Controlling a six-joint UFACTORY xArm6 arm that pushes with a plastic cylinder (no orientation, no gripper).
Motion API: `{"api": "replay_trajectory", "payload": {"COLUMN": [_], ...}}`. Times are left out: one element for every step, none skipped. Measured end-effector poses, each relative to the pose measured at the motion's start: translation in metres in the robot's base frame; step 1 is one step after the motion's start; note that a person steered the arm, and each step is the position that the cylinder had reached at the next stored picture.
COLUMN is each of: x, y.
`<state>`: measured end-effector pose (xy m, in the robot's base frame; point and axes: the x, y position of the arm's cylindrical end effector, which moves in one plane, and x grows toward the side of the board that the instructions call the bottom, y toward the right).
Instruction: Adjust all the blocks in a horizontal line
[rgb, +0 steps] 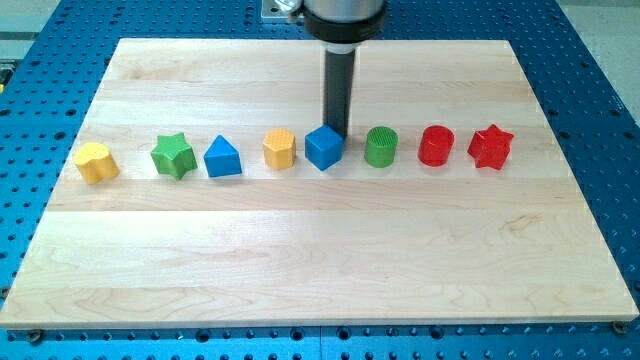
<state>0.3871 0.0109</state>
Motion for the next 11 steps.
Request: {"api": "replay_trajectory", "payload": {"x": [-0.013, -0.017, -0.011, 0.003, 0.003, -0.007, -0.017, -0.018, -0.021, -0.004, 0.044], "y": [0.001, -0.039, -0.052, -0.054, -0.061, -0.085, -0.123, -0.172, -0.249, -0.315, -0.315]}}
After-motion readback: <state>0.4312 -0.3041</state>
